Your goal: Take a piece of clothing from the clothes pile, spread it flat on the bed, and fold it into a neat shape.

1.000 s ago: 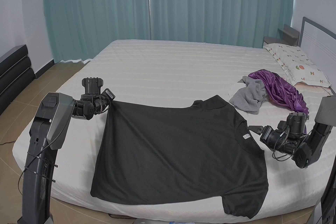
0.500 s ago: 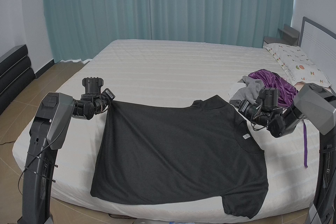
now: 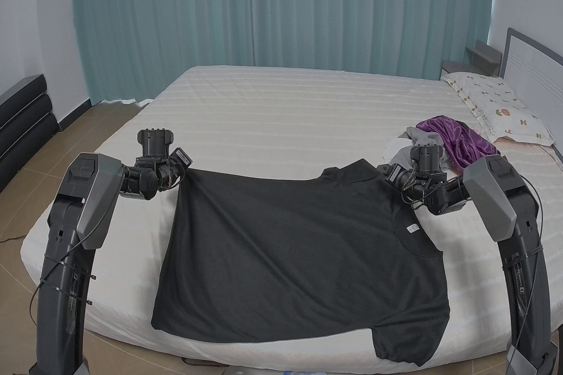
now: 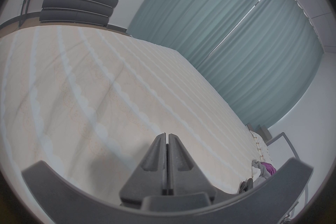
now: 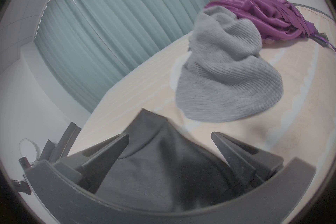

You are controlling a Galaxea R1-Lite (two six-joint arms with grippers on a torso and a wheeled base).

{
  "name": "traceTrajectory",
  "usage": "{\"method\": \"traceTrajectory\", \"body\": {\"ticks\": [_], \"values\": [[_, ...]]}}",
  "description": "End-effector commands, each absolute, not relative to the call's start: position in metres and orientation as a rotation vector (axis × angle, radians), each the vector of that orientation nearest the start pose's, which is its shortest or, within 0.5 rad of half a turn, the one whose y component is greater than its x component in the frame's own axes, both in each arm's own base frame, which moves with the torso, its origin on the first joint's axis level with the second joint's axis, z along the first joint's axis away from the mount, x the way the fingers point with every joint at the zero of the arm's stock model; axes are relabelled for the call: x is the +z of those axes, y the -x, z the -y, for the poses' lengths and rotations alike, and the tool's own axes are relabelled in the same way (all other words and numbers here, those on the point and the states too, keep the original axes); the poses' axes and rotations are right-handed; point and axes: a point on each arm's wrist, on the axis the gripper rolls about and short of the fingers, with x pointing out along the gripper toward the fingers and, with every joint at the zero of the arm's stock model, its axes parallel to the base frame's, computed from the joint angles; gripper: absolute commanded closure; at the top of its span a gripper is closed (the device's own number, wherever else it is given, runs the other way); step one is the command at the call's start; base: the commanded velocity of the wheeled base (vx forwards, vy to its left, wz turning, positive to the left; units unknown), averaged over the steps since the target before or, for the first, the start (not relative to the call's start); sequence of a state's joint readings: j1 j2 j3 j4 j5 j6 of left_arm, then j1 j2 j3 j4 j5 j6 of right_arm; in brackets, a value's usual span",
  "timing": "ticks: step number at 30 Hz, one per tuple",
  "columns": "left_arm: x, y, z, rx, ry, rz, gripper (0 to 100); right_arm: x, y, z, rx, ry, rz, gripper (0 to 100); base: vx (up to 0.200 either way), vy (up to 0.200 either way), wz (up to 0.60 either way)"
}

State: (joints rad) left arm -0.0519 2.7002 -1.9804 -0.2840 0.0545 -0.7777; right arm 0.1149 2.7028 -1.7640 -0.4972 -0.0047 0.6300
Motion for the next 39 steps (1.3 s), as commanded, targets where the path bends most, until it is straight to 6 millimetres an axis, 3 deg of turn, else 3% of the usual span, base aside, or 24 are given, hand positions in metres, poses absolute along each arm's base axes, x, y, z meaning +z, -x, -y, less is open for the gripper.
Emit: {"method": "traceTrajectory", "body": {"ticks": [1,2,17,34,39], "values": [[0.029,-0.544,0.028,0.170,0.743,-0.410,100,-0.046,-0.528,-0.056,-0.061,-0.586,-0.500,0,0.000,0.000,0.00],[0.028,-0.544,0.028,0.170,0.743,-0.410,100,-0.046,-0.530,-0.058,-0.054,-0.587,-0.489,100,0.000,0.000,0.00],[0.028,-0.545,0.028,0.170,0.742,-0.402,100,-0.025,-0.538,-0.054,-0.032,-0.614,-0.350,100,0.000,0.000,0.00],[0.043,-0.550,0.029,0.131,0.749,-0.301,100,0.011,-0.552,-0.016,-0.157,-0.622,-0.143,100,0.000,0.000,0.00],[0.037,-0.550,0.030,0.130,0.745,-0.311,100,0.001,-0.551,-0.021,-0.157,-0.615,-0.167,100,0.000,0.000,0.00]]}}
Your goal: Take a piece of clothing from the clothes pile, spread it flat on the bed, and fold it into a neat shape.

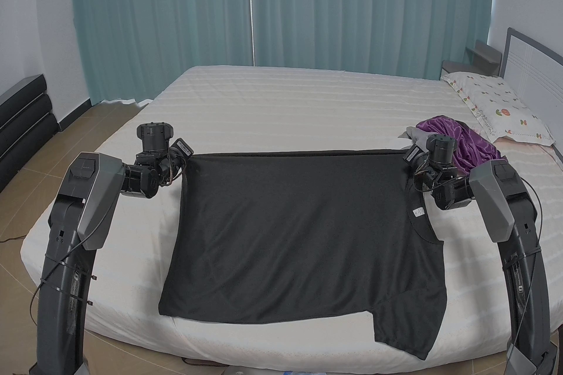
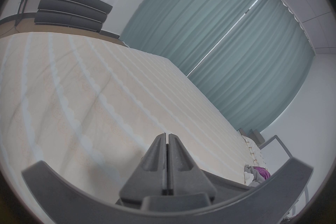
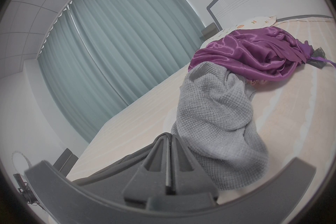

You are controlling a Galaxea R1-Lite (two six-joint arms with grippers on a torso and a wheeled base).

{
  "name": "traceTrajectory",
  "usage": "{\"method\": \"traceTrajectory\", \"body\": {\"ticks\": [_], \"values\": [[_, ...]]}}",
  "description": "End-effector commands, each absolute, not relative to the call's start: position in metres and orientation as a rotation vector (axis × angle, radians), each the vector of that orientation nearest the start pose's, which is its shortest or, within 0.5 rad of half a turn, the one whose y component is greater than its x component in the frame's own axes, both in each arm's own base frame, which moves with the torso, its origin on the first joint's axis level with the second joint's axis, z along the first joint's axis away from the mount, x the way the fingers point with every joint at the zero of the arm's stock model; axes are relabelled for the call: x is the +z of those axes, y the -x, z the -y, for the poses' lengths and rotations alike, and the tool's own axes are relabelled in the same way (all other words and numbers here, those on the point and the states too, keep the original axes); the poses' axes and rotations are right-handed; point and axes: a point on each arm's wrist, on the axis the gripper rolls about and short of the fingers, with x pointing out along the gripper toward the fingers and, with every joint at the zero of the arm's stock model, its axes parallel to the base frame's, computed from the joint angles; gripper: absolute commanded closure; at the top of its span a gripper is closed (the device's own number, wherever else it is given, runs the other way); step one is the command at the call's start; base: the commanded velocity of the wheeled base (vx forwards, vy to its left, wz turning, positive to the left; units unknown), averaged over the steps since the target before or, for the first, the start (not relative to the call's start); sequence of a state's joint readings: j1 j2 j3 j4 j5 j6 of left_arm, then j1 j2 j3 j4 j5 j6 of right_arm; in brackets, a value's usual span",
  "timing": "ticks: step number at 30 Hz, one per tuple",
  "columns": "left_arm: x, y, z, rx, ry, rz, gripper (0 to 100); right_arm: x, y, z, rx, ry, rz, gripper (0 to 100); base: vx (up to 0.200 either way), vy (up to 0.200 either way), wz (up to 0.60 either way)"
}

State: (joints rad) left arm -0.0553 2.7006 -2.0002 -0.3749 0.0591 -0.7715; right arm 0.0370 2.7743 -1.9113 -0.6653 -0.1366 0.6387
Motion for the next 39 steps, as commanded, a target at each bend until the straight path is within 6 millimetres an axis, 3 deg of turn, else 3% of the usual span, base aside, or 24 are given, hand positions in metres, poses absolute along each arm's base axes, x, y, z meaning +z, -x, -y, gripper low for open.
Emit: {"method": "traceTrajectory", "body": {"ticks": [1,10,16,17,22,23,28,33,36,39], "values": [[0.036,-0.550,0.032,0.128,0.744,-0.315,100,-0.004,-0.550,-0.022,-0.157,-0.614,-0.179,100,0.000,0.000,0.00],[0.007,-0.552,0.041,0.122,0.701,-0.338,100,-0.029,-0.550,-0.028,-0.160,-0.601,-0.222,100,0.000,0.000,0.00],[0.002,-0.552,0.043,0.122,0.697,-0.353,100,-0.039,-0.549,-0.029,-0.165,-0.597,-0.241,100,0.000,0.000,0.00],[0.001,-0.552,0.043,0.121,0.697,-0.355,100,-0.041,-0.549,-0.029,-0.165,-0.597,-0.241,0,0.000,0.000,0.00],[-0.001,-0.551,0.043,0.129,0.697,-0.362,100,-0.039,-0.546,-0.030,-0.163,-0.603,-0.253,0,0.000,0.000,0.00],[0.000,-0.552,0.043,0.128,0.697,-0.359,0,-0.036,-0.544,-0.030,-0.164,-0.606,-0.253,0,0.000,0.000,0.00],[0.003,-0.551,0.043,0.133,0.696,-0.359,0,-0.015,-0.532,-0.026,-0.140,-0.615,-0.238,0,0.000,0.000,0.00],[0.031,-0.544,0.030,0.173,0.701,-0.353,0,0.008,-0.507,-0.020,-0.101,-0.627,-0.244,0,0.000,0.000,0.00],[0.060,-0.529,0.013,0.192,0.713,-0.360,0,0.022,-0.477,-0.018,-0.031,-0.640,-0.279,0,0.000,0.000,0.00],[0.072,-0.516,0.005,0.184,0.722,-0.390,0,0.031,-0.450,-0.017,0.025,-0.651,-0.311,0,0.000,0.000,0.00]]}}
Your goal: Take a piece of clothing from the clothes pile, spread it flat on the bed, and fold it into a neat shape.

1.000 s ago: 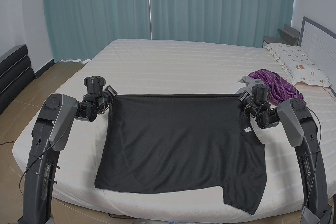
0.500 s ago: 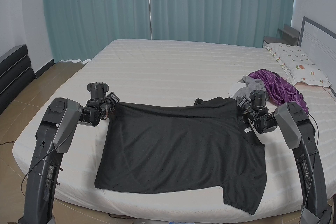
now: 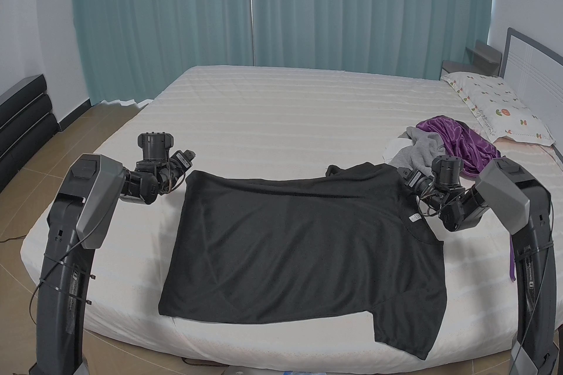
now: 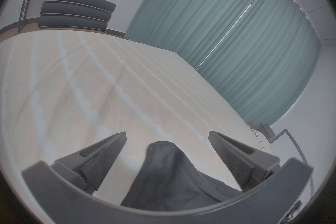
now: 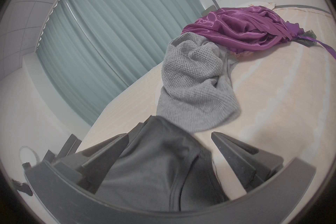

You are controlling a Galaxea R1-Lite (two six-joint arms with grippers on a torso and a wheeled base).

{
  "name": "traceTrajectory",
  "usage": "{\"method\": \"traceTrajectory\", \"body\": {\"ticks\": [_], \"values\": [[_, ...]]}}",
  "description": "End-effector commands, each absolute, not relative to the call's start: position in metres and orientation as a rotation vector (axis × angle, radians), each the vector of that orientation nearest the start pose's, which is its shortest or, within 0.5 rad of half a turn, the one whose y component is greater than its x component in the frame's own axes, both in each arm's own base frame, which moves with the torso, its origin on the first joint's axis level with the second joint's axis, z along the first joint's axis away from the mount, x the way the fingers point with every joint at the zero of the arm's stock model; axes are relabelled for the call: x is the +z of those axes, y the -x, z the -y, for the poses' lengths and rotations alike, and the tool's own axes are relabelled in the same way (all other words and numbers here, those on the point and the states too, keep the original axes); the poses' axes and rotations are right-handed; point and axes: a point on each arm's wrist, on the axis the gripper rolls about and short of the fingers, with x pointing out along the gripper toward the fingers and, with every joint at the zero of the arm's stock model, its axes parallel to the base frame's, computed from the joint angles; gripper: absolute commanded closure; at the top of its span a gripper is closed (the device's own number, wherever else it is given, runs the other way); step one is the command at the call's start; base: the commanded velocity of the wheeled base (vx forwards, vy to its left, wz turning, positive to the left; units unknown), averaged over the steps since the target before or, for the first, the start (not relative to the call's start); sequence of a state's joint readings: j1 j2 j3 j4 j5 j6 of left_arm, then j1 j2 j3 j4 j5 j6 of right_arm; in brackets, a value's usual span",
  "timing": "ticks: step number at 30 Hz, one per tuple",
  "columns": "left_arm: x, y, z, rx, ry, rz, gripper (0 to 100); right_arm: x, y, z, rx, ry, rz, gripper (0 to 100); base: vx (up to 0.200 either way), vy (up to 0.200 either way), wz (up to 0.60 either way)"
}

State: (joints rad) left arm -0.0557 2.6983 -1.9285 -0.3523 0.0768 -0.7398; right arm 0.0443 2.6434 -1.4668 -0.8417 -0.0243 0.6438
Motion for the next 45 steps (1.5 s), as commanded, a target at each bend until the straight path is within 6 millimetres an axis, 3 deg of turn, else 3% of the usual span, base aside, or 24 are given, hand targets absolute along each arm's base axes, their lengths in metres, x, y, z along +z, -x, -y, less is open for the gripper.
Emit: {"method": "traceTrajectory", "body": {"ticks": [1,4,6,9,10,12,13,14,15,18,19,20,21,24,30,33,45], "values": [[0.075,-0.511,0.002,0.186,0.724,-0.400,0,0.034,-0.441,-0.019,0.039,-0.660,-0.324,0,0.000,0.000,0.00],[0.082,-0.498,-0.002,0.190,0.727,-0.423,0,0.038,-0.424,-0.020,0.059,-0.686,-0.346,0,0.000,0.000,0.00],[0.092,-0.475,-0.006,0.153,0.743,-0.473,0,0.044,-0.399,-0.021,0.090,-0.710,-0.388,0,0.000,0.000,0.00],[0.101,-0.453,-0.004,0.128,0.753,-0.513,0,0.045,-0.381,-0.021,0.110,-0.719,-0.426,0,0.000,0.000,0.00],[0.107,-0.433,-0.002,0.112,0.762,-0.545,0,0.041,-0.365,-0.021,0.115,-0.717,-0.470,0,0.000,0.000,0.00],[0.111,-0.418,0.000,0.099,0.768,-0.567,0,0.034,-0.352,-0.021,0.113,-0.711,-0.504,0,0.000,0.000,0.00],[0.110,-0.403,0.001,0.093,0.771,-0.602,0,0.031,-0.342,-0.020,0.121,-0.703,-0.505,0,0.000,0.000,0.00],[0.110,-0.403,0.001,0.093,0.771,-0.602,0,0.031,-0.342,-0.020,0.121,-0.703,-0.505,0,0.000,0.000,0.00],[0.107,-0.384,0.002,0.099,0.772,-0.642,0,0.027,-0.331,-0.020,0.126,-0.712,-0.502,0,0.000,0.000,0.00],[0.104,-0.367,0.003,0.099,0.778,-0.676,0,0.019,-0.317,-0.020,0.116,-0.711,-0.530,0,0.000,0.000,0.00],[0.102,-0.349,0.004,0.099,0.795,-0.703,0,0.014,-0.303,-0.020,0.109,-0.710,-0.562,0,0.000,0.000,0.00],[0.102,-0.349,0.004,0.099,0.795,-0.703,0,0.014,-0.303,-0.020,0.109,-0.710,-0.562,0,0.000,0.000,0.00],[0.103,-0.332,0.008,0.087,0.828,-0.725,0,0.011,-0.293,-0.021,0.104,-0.710,-0.587,0,0.000,0.000,0.00],[0.101,-0.311,0.017,0.075,0.860,-0.753,0,0.010,-0.281,-0.020,0.105,-0.715,-0.595,0,0.000,0.000,0.00],[0.078,-0.286,0.027,0.077,0.853,-0.831,0,0.003,-0.254,-0.022,0.131,-0.723,-0.663,0,0.000,0.000,0.00],[0.067,-0.283,0.028,0.065,0.857,-0.850,0,0.001,-0.246,-0.021,0.126,-0.726,-0.676,0,0.000,0.000,0.00],[0.029,-0.270,0.028,0.091,0.854,-0.917,0,-0.002,-0.238,-0.022,0.122,-0.726,-0.713,0,-0.100,0.000,0.00]]}}
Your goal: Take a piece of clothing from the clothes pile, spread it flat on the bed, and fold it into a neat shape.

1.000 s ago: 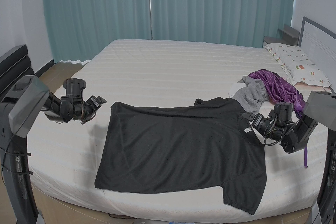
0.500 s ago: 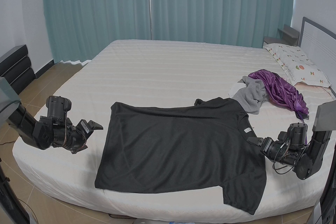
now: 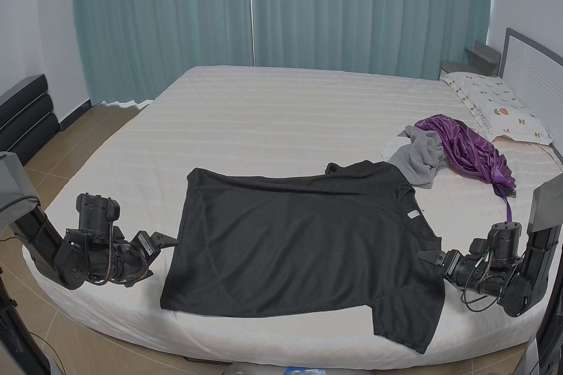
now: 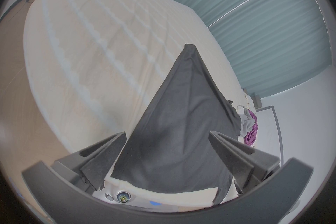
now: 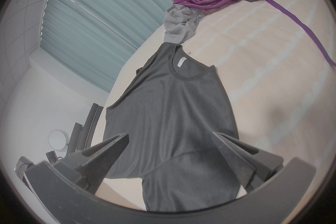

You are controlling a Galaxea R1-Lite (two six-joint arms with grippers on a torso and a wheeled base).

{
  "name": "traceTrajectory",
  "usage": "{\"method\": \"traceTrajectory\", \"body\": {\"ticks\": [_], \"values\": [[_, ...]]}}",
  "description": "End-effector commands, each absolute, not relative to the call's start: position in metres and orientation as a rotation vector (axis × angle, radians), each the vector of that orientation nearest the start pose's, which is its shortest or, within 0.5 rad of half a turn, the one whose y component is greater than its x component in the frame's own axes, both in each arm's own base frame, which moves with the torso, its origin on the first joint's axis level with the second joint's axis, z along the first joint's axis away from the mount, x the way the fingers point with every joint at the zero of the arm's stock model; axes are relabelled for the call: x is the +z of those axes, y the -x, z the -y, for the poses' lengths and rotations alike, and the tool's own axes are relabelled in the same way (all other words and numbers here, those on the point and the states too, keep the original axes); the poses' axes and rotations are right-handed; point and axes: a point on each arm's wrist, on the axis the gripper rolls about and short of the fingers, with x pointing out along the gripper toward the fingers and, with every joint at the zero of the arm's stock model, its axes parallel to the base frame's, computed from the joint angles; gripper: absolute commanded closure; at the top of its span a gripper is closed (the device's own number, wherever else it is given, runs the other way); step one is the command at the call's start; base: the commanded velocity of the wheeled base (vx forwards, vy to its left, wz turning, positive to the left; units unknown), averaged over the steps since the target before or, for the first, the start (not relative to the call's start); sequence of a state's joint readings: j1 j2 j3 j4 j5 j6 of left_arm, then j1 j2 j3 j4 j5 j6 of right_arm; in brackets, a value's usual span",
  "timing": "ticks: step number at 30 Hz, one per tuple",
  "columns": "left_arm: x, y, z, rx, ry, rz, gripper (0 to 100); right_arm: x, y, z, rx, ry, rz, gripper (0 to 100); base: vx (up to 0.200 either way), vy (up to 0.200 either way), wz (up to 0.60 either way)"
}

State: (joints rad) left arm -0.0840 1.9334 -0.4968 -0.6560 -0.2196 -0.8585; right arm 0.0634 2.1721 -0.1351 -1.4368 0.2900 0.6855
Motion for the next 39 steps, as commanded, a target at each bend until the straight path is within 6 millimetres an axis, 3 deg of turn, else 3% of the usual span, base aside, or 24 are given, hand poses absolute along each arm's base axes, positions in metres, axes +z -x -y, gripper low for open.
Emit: {"method": "traceTrajectory", "body": {"ticks": [1,15,31,32,39], "values": [[0.029,-0.269,0.029,0.088,0.855,-0.917,0,-0.002,-0.238,-0.022,0.120,-0.727,-0.714,0,0.000,0.000,0.00],[-0.003,-0.261,0.054,0.089,0.759,-0.996,0,-0.006,-0.238,-0.022,0.126,-0.733,-0.733,0,0.000,0.000,0.00],[-0.002,-0.271,0.056,0.081,0.771,-0.969,0,-0.004,-0.239,-0.023,0.134,-0.734,-0.716,0,0.000,0.000,0.00],[-0.002,-0.270,0.056,0.083,0.772,-0.970,100,-0.004,-0.239,-0.022,0.132,-0.735,-0.716,0,0.000,0.000,0.00],[0.000,-0.258,0.049,0.117,0.788,-0.984,100,-0.006,-0.238,-0.021,0.124,-0.736,-0.721,0,0.000,0.000,0.00]]}}
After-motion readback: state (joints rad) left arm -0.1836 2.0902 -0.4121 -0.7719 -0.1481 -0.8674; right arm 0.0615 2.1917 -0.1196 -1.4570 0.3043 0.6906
